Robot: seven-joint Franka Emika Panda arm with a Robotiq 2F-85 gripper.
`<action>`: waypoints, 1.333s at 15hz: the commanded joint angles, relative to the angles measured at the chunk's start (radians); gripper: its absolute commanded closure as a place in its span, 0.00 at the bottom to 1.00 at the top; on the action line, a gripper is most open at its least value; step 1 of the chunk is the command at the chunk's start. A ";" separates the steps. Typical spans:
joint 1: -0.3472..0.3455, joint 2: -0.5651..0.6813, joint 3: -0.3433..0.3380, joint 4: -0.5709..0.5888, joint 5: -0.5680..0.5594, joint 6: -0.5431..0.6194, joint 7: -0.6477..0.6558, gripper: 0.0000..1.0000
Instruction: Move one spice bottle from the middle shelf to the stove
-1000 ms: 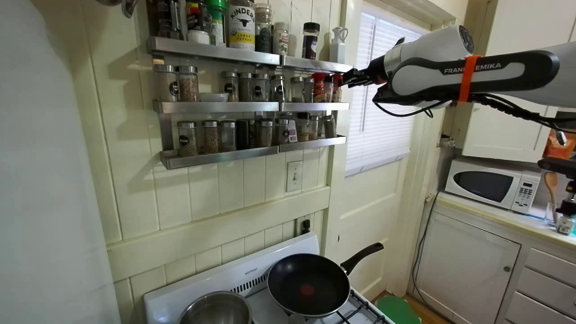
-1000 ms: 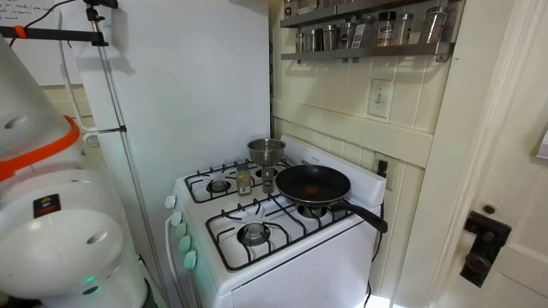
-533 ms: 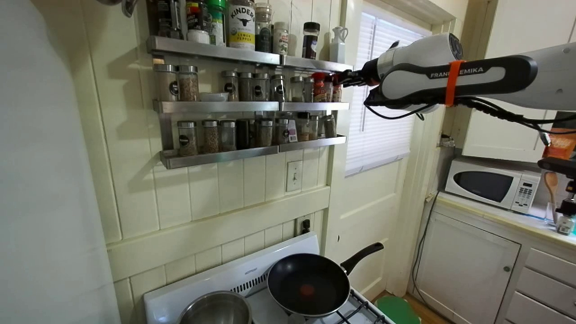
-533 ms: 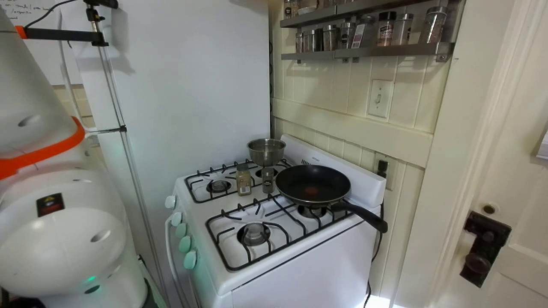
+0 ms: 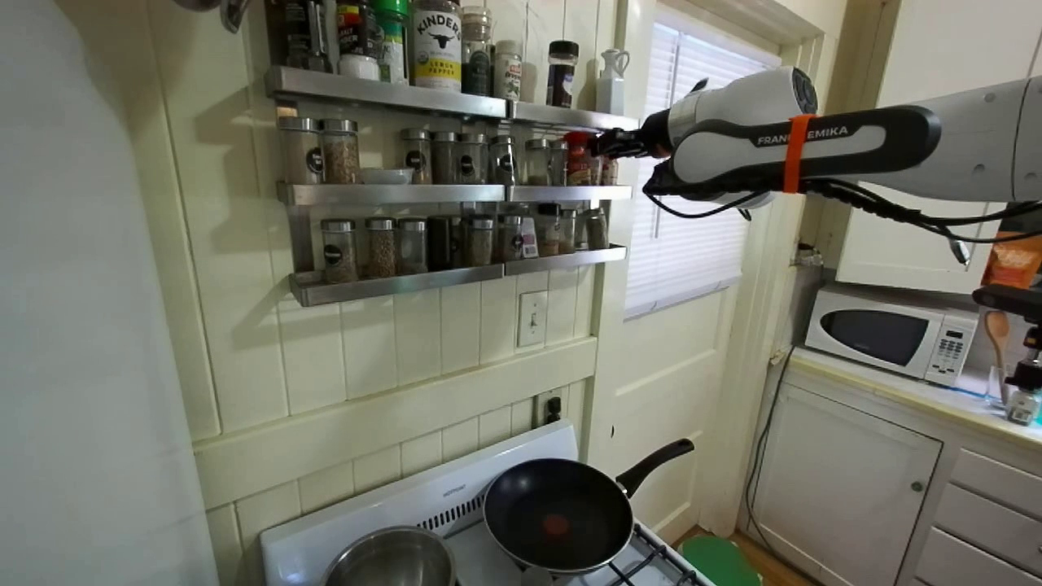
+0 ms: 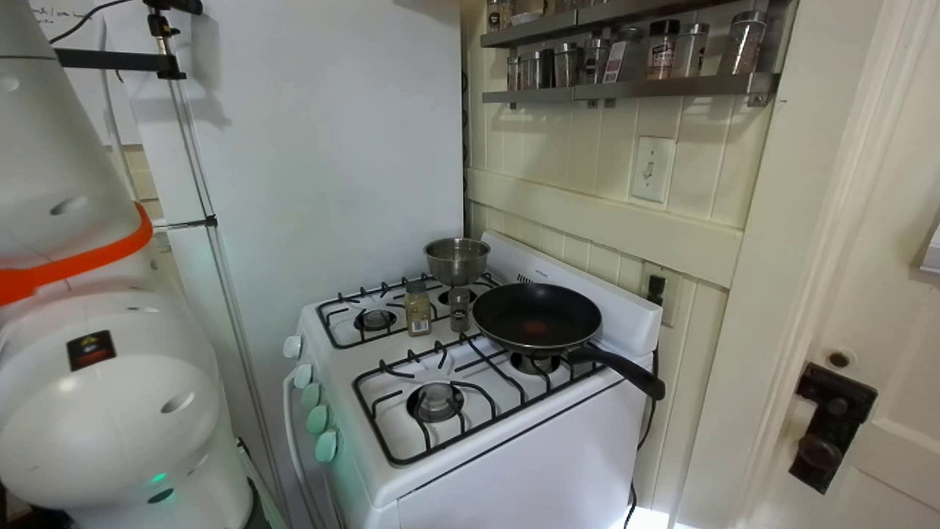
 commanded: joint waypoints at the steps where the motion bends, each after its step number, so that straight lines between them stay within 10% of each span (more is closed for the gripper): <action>1: 0.014 0.038 -0.013 0.038 0.027 0.029 -0.018 0.50; 20: 0.030 0.094 -0.016 0.045 0.050 0.115 -0.025 0.52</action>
